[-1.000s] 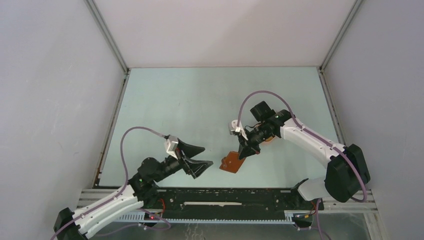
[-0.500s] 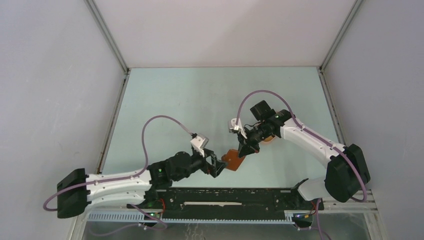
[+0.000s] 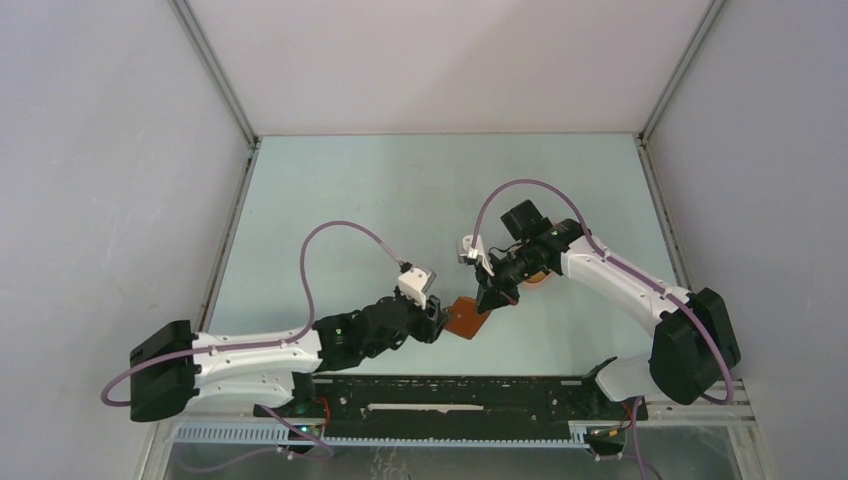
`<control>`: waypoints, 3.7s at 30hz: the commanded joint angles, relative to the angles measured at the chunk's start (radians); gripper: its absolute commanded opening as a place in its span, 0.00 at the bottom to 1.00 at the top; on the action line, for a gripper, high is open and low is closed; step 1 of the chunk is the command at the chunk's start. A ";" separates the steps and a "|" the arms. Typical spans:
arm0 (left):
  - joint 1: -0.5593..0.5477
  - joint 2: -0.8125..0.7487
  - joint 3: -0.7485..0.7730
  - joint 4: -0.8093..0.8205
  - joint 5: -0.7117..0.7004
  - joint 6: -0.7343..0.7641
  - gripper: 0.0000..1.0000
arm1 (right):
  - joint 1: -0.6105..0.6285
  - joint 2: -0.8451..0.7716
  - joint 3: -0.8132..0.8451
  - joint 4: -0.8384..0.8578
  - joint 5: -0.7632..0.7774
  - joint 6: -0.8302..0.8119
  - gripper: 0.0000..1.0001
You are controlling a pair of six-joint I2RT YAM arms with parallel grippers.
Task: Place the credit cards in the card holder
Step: Open the card holder.
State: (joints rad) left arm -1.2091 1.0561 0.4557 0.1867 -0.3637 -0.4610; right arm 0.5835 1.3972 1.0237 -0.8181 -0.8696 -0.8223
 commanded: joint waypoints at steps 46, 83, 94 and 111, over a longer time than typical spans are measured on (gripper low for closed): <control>0.069 -0.125 -0.171 0.222 0.356 0.242 0.66 | 0.006 -0.035 -0.016 -0.155 -0.117 -0.326 0.00; 0.069 -0.127 -0.187 0.335 0.503 0.197 0.73 | 0.016 -0.112 -0.090 -0.210 -0.107 -0.618 0.04; 0.074 -0.059 -0.172 0.402 0.575 0.225 0.63 | 0.024 -0.108 -0.090 -0.239 -0.116 -0.653 0.04; 0.106 0.060 -0.105 0.415 0.755 0.241 0.48 | 0.041 -0.104 -0.093 -0.265 -0.121 -0.702 0.06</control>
State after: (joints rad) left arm -1.1206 1.0988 0.2733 0.5594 0.3248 -0.2420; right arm 0.6117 1.3018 0.9340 -1.0660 -0.9596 -1.4940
